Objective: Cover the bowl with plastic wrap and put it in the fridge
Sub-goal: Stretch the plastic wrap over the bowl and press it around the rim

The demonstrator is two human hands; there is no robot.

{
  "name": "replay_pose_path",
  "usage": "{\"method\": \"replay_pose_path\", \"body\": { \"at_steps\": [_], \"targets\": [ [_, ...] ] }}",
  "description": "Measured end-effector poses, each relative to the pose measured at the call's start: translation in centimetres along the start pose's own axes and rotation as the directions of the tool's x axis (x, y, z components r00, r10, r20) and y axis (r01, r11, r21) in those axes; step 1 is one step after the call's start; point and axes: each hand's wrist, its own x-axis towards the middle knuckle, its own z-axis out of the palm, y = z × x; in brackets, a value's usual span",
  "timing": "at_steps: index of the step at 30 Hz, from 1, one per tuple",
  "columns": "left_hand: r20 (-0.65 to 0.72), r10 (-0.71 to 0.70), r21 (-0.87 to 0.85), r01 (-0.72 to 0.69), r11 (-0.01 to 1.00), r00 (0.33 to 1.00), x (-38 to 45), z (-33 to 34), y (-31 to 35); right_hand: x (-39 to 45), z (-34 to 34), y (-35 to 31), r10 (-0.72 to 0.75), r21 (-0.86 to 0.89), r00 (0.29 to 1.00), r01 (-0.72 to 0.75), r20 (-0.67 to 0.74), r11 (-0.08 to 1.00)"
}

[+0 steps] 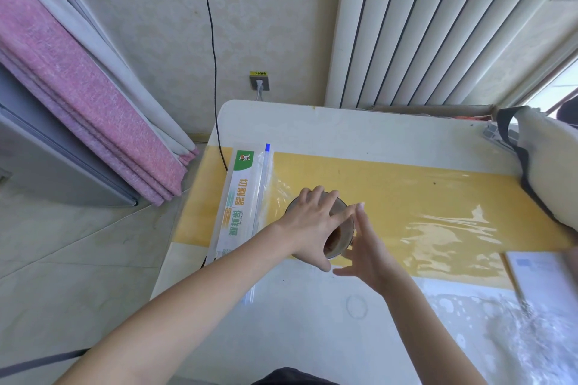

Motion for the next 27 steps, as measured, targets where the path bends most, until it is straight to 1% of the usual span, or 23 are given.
{"method": "replay_pose_path", "body": {
  "at_steps": [1,2,4,6,10,12,13,15,16,18,19,20,23,25,27],
  "targets": [
    [-0.007,0.001,-0.009,-0.002,1.0,1.0,0.1,0.0,0.1,-0.3,0.3,0.0,-0.016,-0.021,0.998,0.017,0.058,1.0],
    [-0.017,0.0,-0.024,0.0,1.0,1.0,0.2,0.0,0.2,-0.5,0.7,0.0,-0.046,-0.01,0.995,0.047,0.088,0.999],
    [-0.056,-0.008,-0.078,0.003,0.997,0.998,0.4,0.2,0.3,-0.7,1.3,-0.2,-0.125,0.061,0.987,0.119,0.106,0.991],
    [-0.094,-0.015,-0.137,0.002,0.991,0.995,0.5,0.5,0.2,-0.8,1.7,-0.6,-0.169,0.102,0.982,0.161,0.079,0.982],
    [-0.09,-0.011,-0.286,-0.015,0.958,0.996,0.4,0.5,-0.1,-0.4,1.4,-0.2,-0.232,0.197,0.973,0.231,-0.021,0.953],
    [-0.136,-0.034,-0.387,-0.022,0.922,0.99,0.1,0.1,-1.0,-0.4,1.0,-0.1,-0.213,0.201,0.975,0.222,-0.063,0.954],
    [-0.162,-0.071,-0.459,-0.012,0.888,0.984,-0.1,0.0,-1.6,-0.5,0.8,-0.1,-0.197,0.186,0.977,0.209,-0.081,0.96],
    [-0.169,-0.194,-0.621,0.049,0.783,0.966,-0.2,0.5,-3.2,-0.5,0.4,0.1,-0.176,0.178,0.978,0.193,-0.108,0.965],
    [-0.134,-0.257,-0.714,0.086,0.695,0.957,-0.3,0.7,-3.6,-0.5,0.3,0.3,-0.172,0.184,0.978,0.192,-0.121,0.964],
    [0.005,-0.344,-0.877,0.169,0.449,0.939,-0.7,0.9,-3.8,-0.3,0.4,0.6,-0.178,0.212,0.975,0.204,-0.135,0.956],
    [0.079,-0.358,-0.923,0.204,0.325,0.93,-0.8,1.0,-3.7,-0.3,0.5,0.6,-0.188,0.228,0.973,0.215,-0.138,0.949],
    [0.15,-0.37,-0.943,0.245,0.226,0.917,-1.0,1.2,-3.4,-0.2,0.7,0.6,-0.2,0.242,0.971,0.228,-0.135,0.943],
    [0.263,-0.428,-0.95,0.309,0.041,0.865,-1.1,1.9,-3.1,-0.2,1.3,0.3,-0.226,0.245,0.967,0.248,-0.117,0.937],
    [0.362,-0.433,-0.929,0.357,-0.095,0.826,-0.7,1.8,-3.4,0.0,1.5,0.0,-0.231,0.243,0.966,0.254,-0.117,0.936],
    [0.425,-0.437,-0.905,0.365,-0.219,0.793,-0.1,2.7,-3.9,0.3,1.8,-0.3,-0.239,0.24,0.964,0.261,-0.12,0.935]
  ]
}}
